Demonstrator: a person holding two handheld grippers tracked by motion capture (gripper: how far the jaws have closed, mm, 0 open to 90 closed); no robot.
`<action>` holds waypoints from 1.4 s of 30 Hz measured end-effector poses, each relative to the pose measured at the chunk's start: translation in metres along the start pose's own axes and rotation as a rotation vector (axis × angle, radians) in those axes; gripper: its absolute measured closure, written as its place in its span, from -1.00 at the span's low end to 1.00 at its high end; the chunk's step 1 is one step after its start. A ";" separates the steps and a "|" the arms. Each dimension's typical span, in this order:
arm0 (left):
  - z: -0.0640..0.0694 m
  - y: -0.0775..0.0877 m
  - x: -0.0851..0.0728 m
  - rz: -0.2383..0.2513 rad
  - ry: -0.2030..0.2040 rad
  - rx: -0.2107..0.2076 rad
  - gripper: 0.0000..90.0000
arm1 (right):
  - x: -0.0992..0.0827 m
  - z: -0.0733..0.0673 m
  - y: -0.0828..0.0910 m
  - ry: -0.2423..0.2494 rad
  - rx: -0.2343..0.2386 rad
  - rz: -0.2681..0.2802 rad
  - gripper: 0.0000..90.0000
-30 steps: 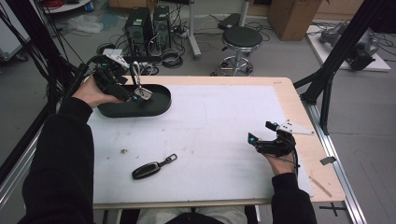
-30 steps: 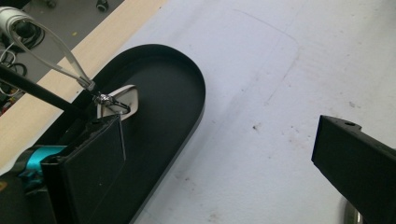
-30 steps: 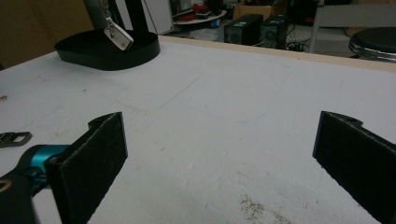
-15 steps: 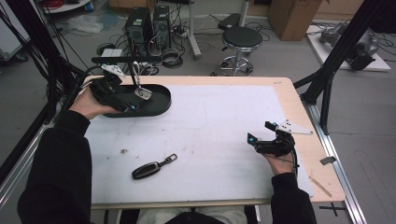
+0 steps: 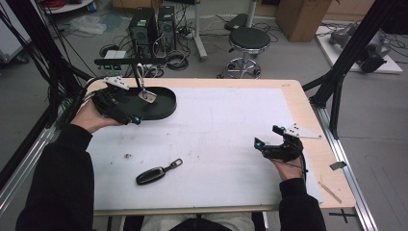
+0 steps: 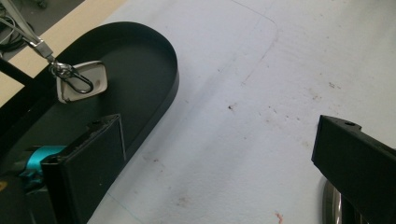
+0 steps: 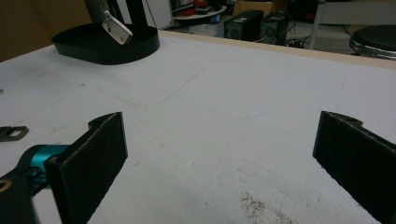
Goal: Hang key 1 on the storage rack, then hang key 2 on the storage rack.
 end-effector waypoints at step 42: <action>0.080 -0.074 -0.041 -0.134 -0.070 -0.063 -0.93 | -0.001 -0.001 0.000 0.014 0.000 -0.008 -0.95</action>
Point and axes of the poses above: each handheld gripper's, and its own axes: y roughly backward along the jaws, x roughly out of its top, z roughly to its right, the point moved 4 cm from there along -y, roughly forward along the jaws, and after that the axes turned 9 degrees about -x, right-handed, at the moved point
